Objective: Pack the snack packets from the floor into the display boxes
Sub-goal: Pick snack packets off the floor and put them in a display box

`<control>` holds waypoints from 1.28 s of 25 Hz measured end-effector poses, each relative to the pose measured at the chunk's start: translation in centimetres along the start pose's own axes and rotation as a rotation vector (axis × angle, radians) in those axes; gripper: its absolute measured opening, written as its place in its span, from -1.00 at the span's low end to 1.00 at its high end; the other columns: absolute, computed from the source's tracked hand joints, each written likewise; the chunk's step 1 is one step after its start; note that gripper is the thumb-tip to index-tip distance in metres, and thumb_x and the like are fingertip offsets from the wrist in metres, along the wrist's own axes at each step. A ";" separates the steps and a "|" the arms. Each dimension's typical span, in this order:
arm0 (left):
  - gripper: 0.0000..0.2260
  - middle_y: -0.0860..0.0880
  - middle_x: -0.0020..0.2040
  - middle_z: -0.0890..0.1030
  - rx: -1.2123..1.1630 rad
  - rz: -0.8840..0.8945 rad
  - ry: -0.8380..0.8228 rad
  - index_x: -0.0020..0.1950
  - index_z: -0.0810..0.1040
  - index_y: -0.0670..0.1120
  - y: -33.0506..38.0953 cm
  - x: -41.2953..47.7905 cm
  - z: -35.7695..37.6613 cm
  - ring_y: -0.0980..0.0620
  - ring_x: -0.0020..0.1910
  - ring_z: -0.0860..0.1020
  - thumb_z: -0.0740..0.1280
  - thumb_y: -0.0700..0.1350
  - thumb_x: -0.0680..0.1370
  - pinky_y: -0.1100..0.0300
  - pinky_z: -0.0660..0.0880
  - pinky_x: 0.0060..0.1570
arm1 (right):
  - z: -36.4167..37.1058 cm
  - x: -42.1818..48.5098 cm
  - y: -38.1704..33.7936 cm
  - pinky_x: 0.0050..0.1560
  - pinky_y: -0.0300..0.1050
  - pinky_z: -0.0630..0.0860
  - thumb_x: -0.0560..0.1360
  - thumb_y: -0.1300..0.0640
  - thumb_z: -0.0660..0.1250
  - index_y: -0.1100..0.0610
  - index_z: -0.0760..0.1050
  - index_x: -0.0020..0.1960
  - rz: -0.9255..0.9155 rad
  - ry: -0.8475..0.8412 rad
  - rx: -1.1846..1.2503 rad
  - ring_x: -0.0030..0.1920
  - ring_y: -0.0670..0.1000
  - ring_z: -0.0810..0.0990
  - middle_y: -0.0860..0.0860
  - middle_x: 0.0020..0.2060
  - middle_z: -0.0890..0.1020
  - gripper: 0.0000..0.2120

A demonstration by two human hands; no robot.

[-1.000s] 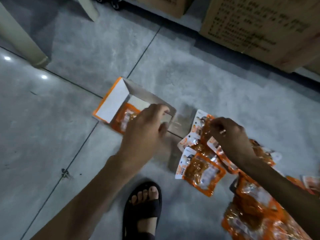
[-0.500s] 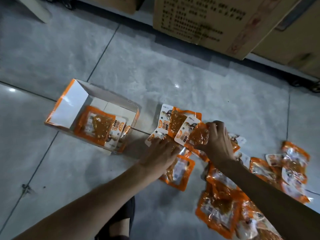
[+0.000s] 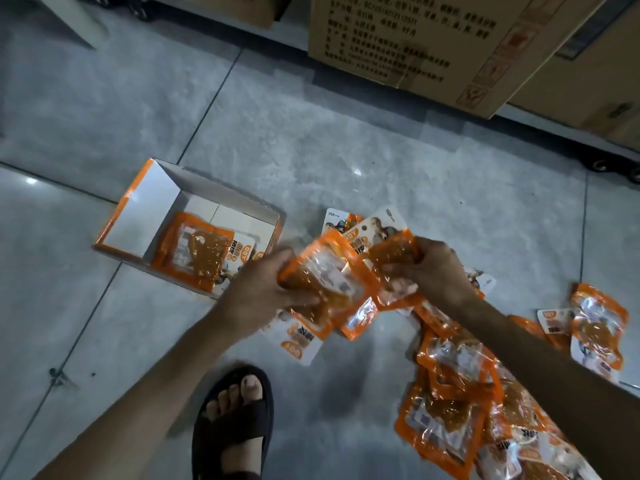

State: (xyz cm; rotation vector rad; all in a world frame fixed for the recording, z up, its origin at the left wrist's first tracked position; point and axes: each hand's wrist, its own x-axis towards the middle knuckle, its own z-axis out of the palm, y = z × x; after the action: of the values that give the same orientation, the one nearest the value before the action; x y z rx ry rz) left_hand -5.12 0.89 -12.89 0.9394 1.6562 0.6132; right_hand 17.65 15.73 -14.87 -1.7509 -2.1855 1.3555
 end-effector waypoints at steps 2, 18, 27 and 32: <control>-0.70 -0.02 -0.05 0.74 -0.237 -0.018 0.149 0.15 0.58 -0.01 -0.1 -0.9 -1.9 0.04 -0.14 0.72 0.51 -0.11 0.44 0.23 0.64 -0.28 | 0.1 3.3 -1.0 -0.21 -0.22 0.50 0.32 -0.01 0.57 0.11 0.59 -0.02 -0.065 -0.007 -0.231 -0.13 -0.06 0.64 -0.02 -0.15 0.63 -0.67; -0.69 -0.08 0.09 0.72 -0.978 0.039 0.674 0.28 0.58 -0.14 -1.3 -1.5 -5.6 -0.04 0.02 0.72 0.40 -0.18 0.53 0.00 0.65 0.00 | 1.1 6.7 -8.1 -0.22 -0.14 0.41 0.32 -0.06 0.55 0.06 0.47 -0.15 -0.242 -0.157 -0.611 -0.20 0.02 0.55 0.03 -0.17 0.63 -0.68; -0.66 0.09 -0.47 0.61 -1.227 0.002 1.015 -0.33 0.71 -0.04 -6.6 -3.0 -14.1 0.20 -0.54 0.50 0.30 -0.07 0.60 0.38 0.36 -0.51 | 5.0 3.7 -20.6 -0.09 -0.15 0.65 0.36 0.09 0.55 0.08 0.62 0.11 -0.291 -0.239 0.208 -0.15 -0.05 0.72 -0.03 -0.09 0.73 -0.66; -0.75 0.09 -0.56 0.52 -1.294 -0.168 0.946 -0.26 0.59 -0.04 -7.4 -2.7 -15.2 0.21 -0.62 0.45 0.33 -0.05 0.61 0.42 0.39 -0.56 | 13.2 7.4 -22.3 0.03 0.01 0.62 0.29 0.16 0.58 0.24 0.60 0.12 -0.254 -0.433 -0.300 -0.03 0.16 0.69 0.17 -0.02 0.69 -0.57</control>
State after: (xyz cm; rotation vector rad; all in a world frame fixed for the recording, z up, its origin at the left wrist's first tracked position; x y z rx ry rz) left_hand -21.43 -4.41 -12.92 -0.5261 1.5496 1.8566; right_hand -9.14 14.11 -12.53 -1.2668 -2.8529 1.5187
